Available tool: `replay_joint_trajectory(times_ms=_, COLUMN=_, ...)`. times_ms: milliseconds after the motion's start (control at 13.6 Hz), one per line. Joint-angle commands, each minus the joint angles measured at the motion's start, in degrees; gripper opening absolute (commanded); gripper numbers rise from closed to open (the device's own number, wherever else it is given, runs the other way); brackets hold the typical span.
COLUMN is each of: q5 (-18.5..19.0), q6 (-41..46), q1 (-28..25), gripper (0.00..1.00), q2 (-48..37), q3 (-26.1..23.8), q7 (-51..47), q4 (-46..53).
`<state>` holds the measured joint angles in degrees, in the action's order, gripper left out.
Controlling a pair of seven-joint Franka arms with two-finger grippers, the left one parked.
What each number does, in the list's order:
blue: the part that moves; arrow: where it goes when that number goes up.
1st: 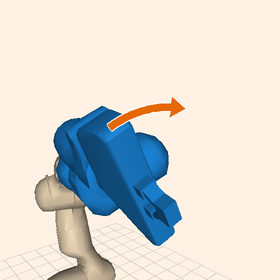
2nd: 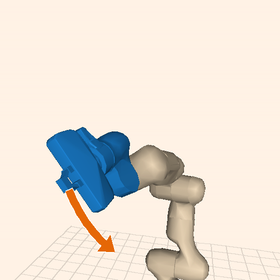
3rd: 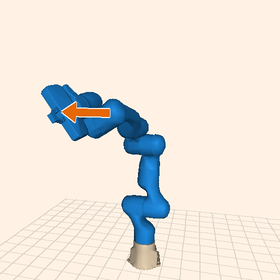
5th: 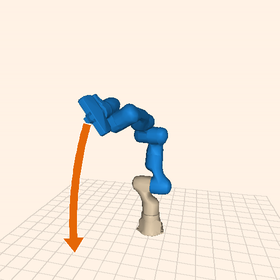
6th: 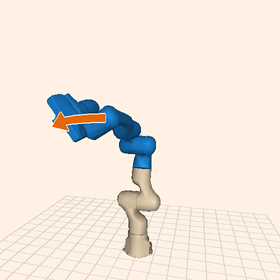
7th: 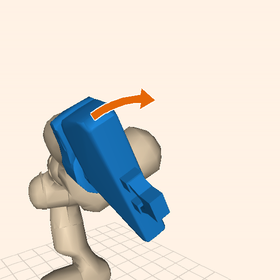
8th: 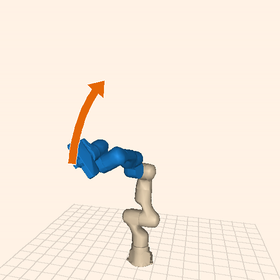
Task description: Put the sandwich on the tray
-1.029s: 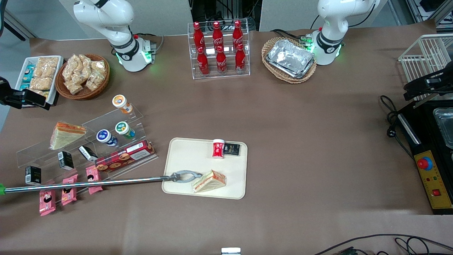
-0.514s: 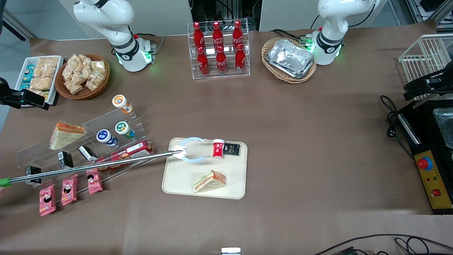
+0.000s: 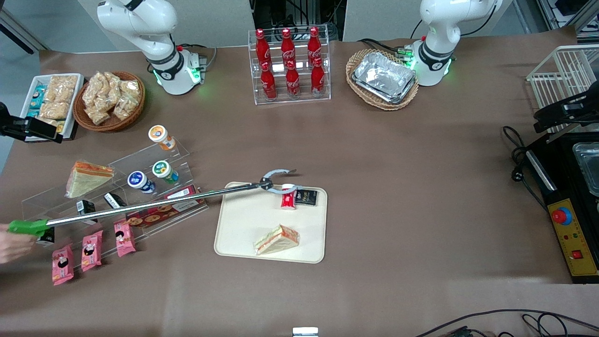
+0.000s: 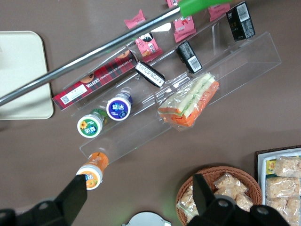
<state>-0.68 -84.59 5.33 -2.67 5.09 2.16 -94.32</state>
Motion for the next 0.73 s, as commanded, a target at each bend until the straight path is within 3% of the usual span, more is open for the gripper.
replay_joint_trajectory(times_ms=0, q5=0.06, q6=1.36, q1=0.21, gripper=1.00, q2=-0.14, q3=-0.17, q7=-0.31, q4=0.63)
replay_joint_trajectory(times_ms=661, q5=0.15, q6=1.01, q1=0.47, gripper=1.00, q2=0.65, q3=0.71, q7=0.04, q4=0.63)
